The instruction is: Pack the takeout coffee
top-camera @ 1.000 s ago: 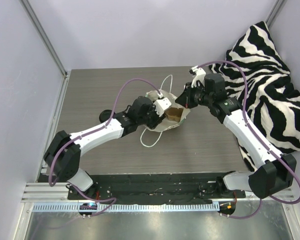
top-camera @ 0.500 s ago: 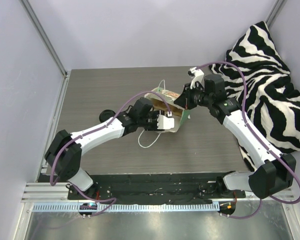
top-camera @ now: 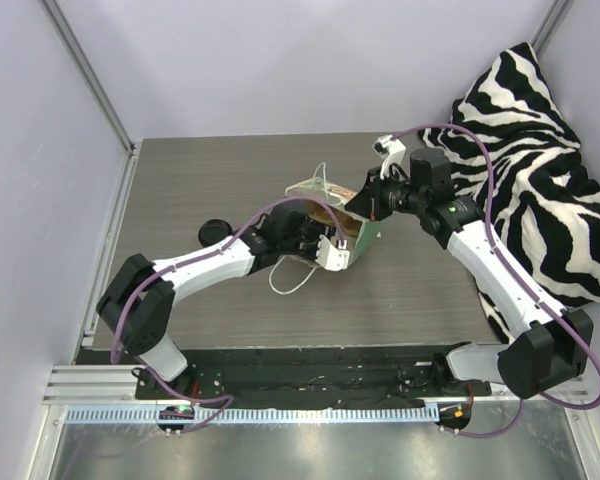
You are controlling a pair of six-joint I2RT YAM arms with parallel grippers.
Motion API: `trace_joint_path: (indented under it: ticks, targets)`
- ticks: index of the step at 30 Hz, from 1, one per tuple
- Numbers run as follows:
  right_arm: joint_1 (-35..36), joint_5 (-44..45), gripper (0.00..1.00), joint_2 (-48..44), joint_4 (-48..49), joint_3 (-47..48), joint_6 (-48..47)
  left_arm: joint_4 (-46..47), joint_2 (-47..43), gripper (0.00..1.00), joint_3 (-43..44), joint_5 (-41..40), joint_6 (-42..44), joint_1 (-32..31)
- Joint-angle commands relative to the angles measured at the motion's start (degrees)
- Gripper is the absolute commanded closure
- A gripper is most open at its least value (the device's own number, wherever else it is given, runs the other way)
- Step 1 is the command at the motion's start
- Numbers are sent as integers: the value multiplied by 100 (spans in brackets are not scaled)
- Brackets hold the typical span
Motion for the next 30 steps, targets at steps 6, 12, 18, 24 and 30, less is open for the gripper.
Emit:
trace_joint_path:
  ticks: [6,12,18,24,30]
  targets:
    - [1,-809,99,-327,146,217,-383,-57,443,51,391,207,922,148]
    - [1,-1275,99,-239,5,323,-550,91,776,50,488,357,975,236]
    - [0,-1539,99,-134,-153,463,-612,381,1329,50,638,269,957,394]
    - [1,-1741,99,-37,-320,595,-559,1110,1796,57,629,-188,1054,403]
    - [-8,-1707,99,-28,-382,666,-585,1392,1885,90,612,-241,949,421]
